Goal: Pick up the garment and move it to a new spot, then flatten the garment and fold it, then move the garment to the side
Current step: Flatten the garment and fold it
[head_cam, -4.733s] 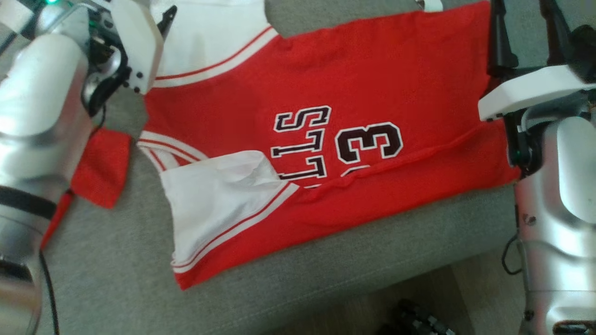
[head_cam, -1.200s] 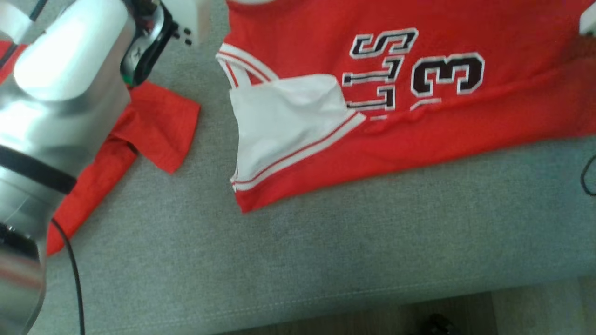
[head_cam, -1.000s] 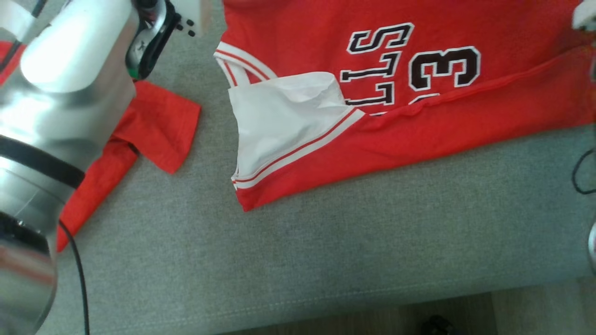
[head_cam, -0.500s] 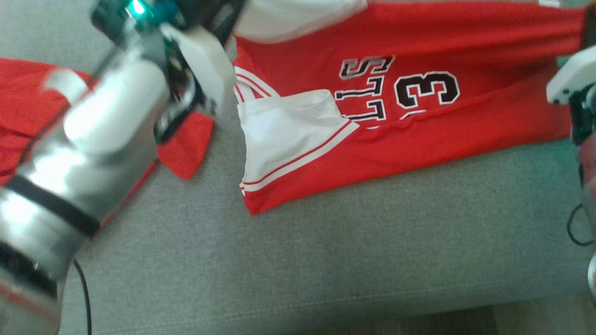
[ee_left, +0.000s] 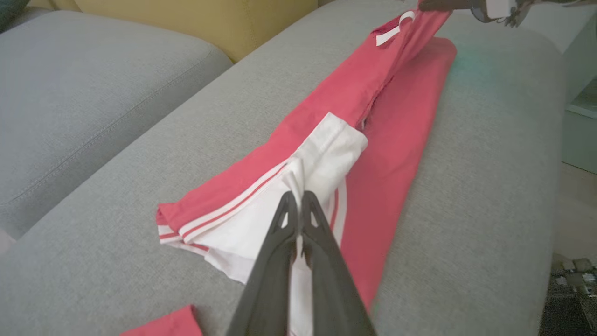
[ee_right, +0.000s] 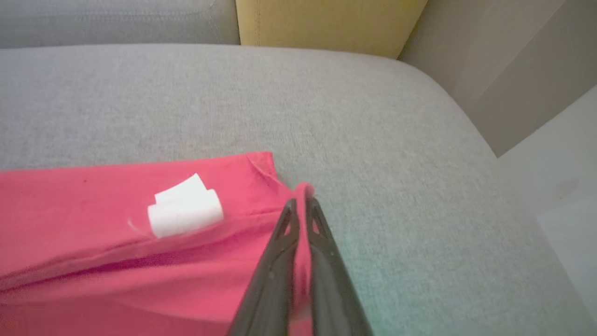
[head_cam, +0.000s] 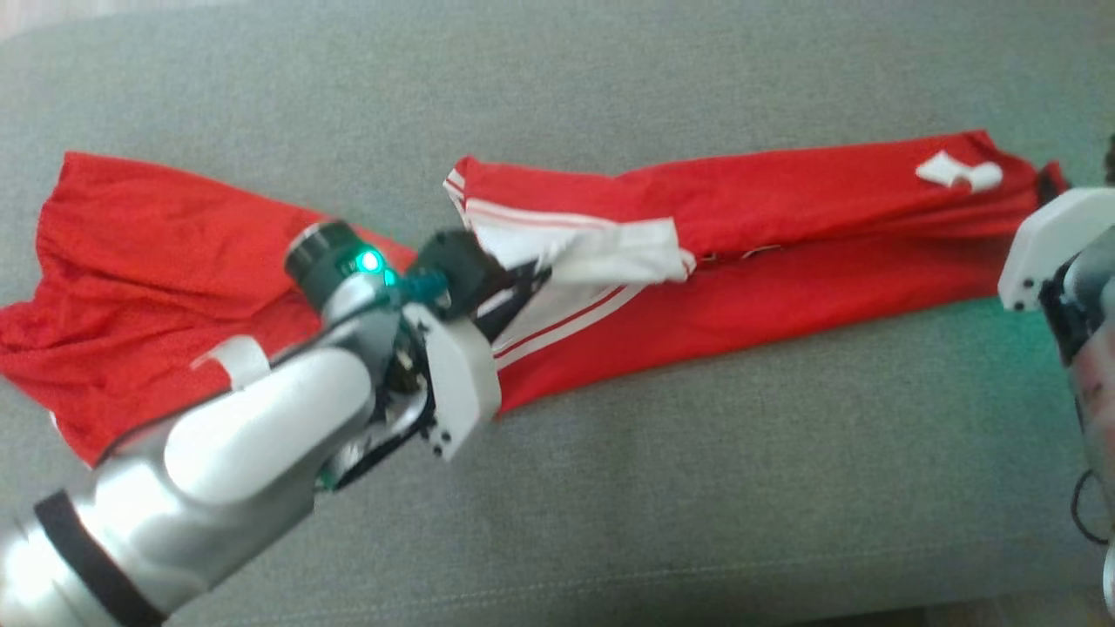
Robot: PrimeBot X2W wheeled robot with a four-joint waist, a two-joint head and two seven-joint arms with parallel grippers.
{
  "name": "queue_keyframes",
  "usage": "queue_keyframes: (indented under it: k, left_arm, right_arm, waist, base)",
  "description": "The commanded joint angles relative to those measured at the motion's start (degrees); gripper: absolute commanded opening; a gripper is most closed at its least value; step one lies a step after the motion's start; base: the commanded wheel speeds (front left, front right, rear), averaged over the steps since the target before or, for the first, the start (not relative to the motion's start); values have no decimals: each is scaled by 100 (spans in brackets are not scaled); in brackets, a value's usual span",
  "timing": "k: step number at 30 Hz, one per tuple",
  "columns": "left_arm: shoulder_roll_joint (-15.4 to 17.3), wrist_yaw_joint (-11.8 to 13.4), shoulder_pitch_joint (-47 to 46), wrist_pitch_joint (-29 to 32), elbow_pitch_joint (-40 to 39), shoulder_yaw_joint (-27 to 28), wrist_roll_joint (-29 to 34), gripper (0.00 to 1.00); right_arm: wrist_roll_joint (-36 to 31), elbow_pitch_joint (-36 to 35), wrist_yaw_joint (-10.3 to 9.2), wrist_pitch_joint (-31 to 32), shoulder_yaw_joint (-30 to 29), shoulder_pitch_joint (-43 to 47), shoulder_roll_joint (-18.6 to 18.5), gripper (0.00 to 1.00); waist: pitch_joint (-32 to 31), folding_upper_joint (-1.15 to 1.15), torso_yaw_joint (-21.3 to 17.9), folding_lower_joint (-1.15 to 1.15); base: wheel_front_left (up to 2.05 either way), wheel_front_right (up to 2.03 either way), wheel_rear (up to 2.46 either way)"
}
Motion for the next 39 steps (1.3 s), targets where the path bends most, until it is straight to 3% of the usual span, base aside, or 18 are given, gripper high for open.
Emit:
queue_keyframes:
  k: [1,8,19,21,23,24,30,36,39]
  left_arm:
    - [219,68,-145,50,-204,201,-47,0]
    - [315,227,138,254,-406,117,-43,0]
    - [191,249,316,382,-184,56,-65,0]
    - [136,281,351,351,-92,53,-61,40]
    - [80,329,397,296,-9,69,-85,94]
    - [57,359,428,269,30,89,-114,100]
    - [-41,781,564,-267,189,507,-261,100]
    - [-172,1447,840,-1365,272,1441,-635,100]
    - [-231,1624,976,-1644,246,1784,-721,100]
  right_arm:
    - [66,-123,19,64,166,-11,-80,0]
    - [263,-104,19,538,654,165,-123,0]
    - [768,-98,19,931,1152,416,-130,0]
    - [861,-98,19,935,1206,443,-121,100]
    - [1039,-110,19,911,1190,454,-85,100]
    - [1117,-140,19,872,1182,452,-86,100]
    - [1588,-557,19,365,1072,451,-33,100]
    - [2069,-1534,19,-593,1185,680,248,100]
    - [2191,-1953,19,-861,1359,870,340,100]
  waist:
    - [-48,0,-35,0]
    - [-83,0,-138,0]
    - [-110,0,-190,0]
    - [-125,0,-196,0]
    - [-150,0,-201,0]
    - [-165,0,-204,0]
    - [-275,0,-218,0]
    - [-396,0,-217,0]
    - [-431,0,-214,0]
  base:
    - [0,0,0]
    - [0,0,0]
    - [0,0,0]
    - [0,0,0]
    - [0,0,0]
    - [0,0,0]
    - [0,0,0]
    - [0,0,0]
    - [0,0,0]
